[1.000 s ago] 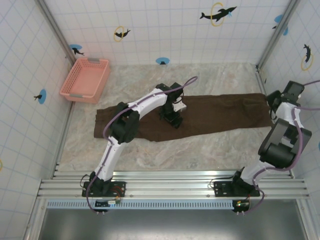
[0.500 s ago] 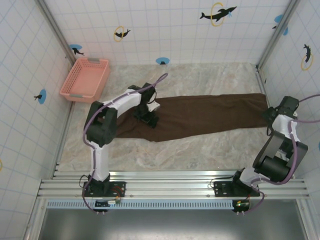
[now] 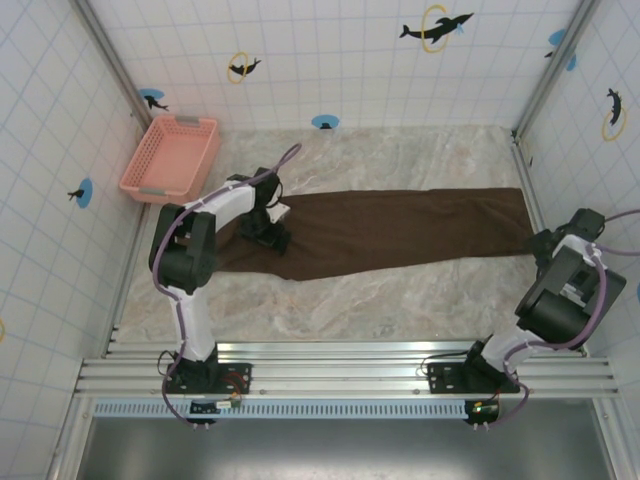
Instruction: Roll up the long pants
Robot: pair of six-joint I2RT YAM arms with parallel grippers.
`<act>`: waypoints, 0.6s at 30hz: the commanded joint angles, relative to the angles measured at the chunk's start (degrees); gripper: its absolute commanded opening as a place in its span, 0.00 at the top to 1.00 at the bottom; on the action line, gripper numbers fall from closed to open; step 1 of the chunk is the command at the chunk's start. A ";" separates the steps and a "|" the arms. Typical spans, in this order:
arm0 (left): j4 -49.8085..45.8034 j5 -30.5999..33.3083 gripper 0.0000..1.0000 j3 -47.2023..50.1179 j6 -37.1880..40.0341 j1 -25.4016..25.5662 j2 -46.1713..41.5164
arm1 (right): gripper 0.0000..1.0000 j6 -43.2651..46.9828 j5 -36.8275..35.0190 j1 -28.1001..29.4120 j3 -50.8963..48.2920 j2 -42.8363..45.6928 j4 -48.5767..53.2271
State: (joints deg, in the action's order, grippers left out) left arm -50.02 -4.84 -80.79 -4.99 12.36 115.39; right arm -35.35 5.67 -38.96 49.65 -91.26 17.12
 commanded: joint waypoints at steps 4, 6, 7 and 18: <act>-1.73 0.33 0.03 2.45 0.69 -0.75 1.24 | 0.16 -2.60 3.94 2.13 -1.09 -2.19 -4.99; -1.70 0.01 0.03 2.35 0.80 -0.76 1.33 | 0.16 -3.07 3.20 3.37 -0.94 -2.88 -6.12; -1.73 -0.27 0.02 2.31 1.01 -0.75 1.33 | 0.16 -3.59 2.61 3.82 -0.67 -3.35 -6.61; -3.45 -0.65 0.02 2.04 2.35 -0.76 0.24 | 0.34 -7.24 2.74 4.88 3.04 -12.84 -11.04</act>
State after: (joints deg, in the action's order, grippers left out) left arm -50.19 -4.62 -80.68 -4.27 12.21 115.33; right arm -40.40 7.94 -34.09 52.90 -100.09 6.70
